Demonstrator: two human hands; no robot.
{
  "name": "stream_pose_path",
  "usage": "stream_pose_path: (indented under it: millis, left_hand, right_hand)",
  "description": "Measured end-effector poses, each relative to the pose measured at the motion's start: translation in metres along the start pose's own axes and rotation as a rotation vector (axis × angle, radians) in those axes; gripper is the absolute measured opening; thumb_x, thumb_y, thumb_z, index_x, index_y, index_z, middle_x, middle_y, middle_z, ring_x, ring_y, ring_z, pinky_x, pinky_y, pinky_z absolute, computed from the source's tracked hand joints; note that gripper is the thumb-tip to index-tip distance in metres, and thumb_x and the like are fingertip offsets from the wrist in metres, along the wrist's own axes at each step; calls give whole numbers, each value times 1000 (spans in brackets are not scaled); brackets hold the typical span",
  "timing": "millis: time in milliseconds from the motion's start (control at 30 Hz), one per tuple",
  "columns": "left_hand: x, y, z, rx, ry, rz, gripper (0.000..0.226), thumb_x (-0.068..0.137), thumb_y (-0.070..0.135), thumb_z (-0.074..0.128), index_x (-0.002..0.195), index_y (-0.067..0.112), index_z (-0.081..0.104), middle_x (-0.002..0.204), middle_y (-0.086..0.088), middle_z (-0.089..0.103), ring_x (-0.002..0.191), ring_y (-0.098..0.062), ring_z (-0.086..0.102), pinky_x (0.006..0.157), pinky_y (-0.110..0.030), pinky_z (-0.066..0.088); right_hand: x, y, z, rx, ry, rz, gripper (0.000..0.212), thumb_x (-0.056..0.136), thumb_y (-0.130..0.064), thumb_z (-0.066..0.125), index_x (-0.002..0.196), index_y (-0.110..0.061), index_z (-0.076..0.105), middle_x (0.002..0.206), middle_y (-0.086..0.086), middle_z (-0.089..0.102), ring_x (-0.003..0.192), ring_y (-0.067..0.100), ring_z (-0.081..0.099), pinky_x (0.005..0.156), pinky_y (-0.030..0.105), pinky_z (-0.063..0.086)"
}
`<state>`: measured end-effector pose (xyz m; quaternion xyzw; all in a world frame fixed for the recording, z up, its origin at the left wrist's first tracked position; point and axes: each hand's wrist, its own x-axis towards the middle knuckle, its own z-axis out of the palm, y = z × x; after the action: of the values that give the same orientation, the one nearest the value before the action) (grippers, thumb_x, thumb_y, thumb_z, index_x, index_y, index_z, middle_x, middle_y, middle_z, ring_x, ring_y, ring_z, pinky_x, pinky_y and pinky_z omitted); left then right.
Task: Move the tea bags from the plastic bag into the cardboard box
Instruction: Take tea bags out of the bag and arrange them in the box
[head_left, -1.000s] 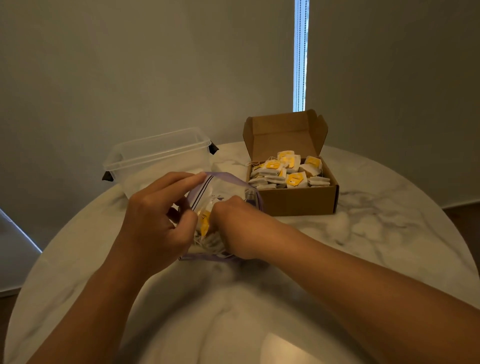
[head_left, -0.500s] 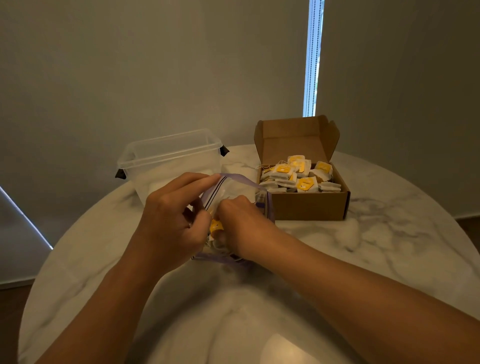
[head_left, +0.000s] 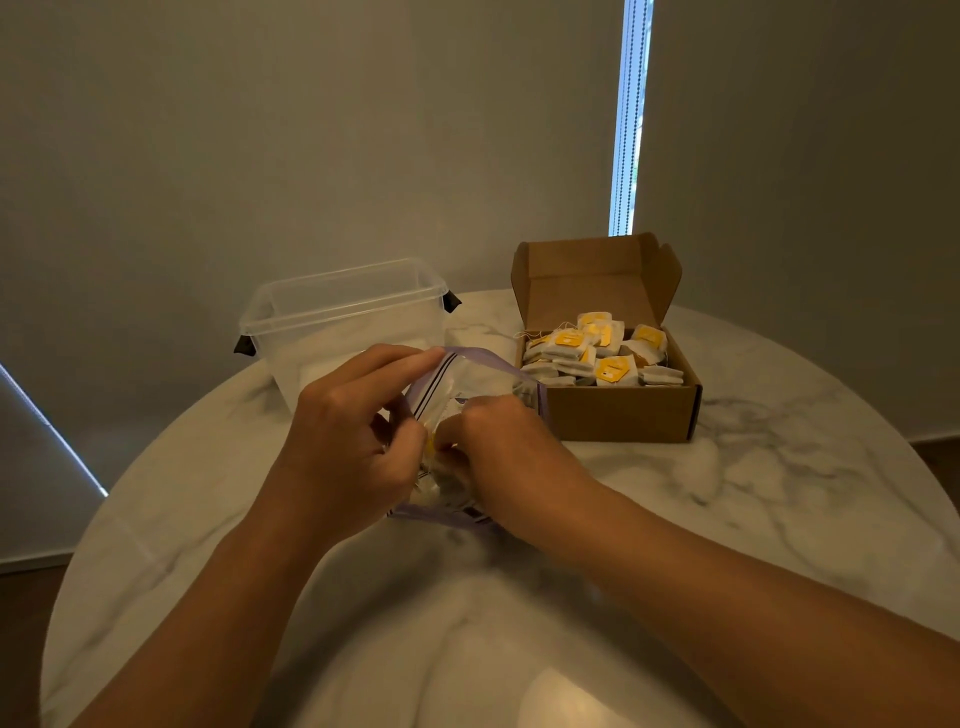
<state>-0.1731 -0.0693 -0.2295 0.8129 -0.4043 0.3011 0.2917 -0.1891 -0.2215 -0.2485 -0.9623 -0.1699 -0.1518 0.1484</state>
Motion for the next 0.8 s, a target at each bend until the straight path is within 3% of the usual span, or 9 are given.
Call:
stream_pose_path:
  millis: [167,300,433,633,800]
  left_hand:
    - [0,0,0,-6,4,2,44,84,12,49,125,3,62,113,4,59,83,2,58,60,-3,46]
    - [0,1,-1,-25,14,0,45,84,16,47,124,4,63,115,3,61,89,8,56,59,-5,47]
    - [0,1,0,-35,17,-1,44,82,9,51,123,1,64,114,-2,64,90,9,56,59,-5,46]
    - [0,-1,0,-53,17,10,48,84,26,46,123,4,64,112,3,63,91,7,58,60,-4,47]
    - [0,-4,1,-48,25,29,47,84,25,46,123,6,63,110,6,61,92,5,58,59,-5,49]
  right_hand:
    - [-28,-1,-12,15,111,-135,30,89,-19,69,118,-16,69,111,7,58,102,21,54,78,30,52]
    - [-38,5,-20,169,174,-110,21,92,-20,65,110,-17,73,106,4,71,96,16,65,84,31,55]
    - [-46,15,-35,389,262,-51,16,87,-20,70,103,-20,76,93,-7,74,81,0,66,74,14,55]
    - [-44,37,-67,777,269,70,12,86,-9,70,92,-17,76,83,-2,75,77,11,72,66,27,60]
    - [-38,69,-110,800,407,102,11,85,-7,69,94,-11,74,83,3,76,76,18,74,66,30,60]
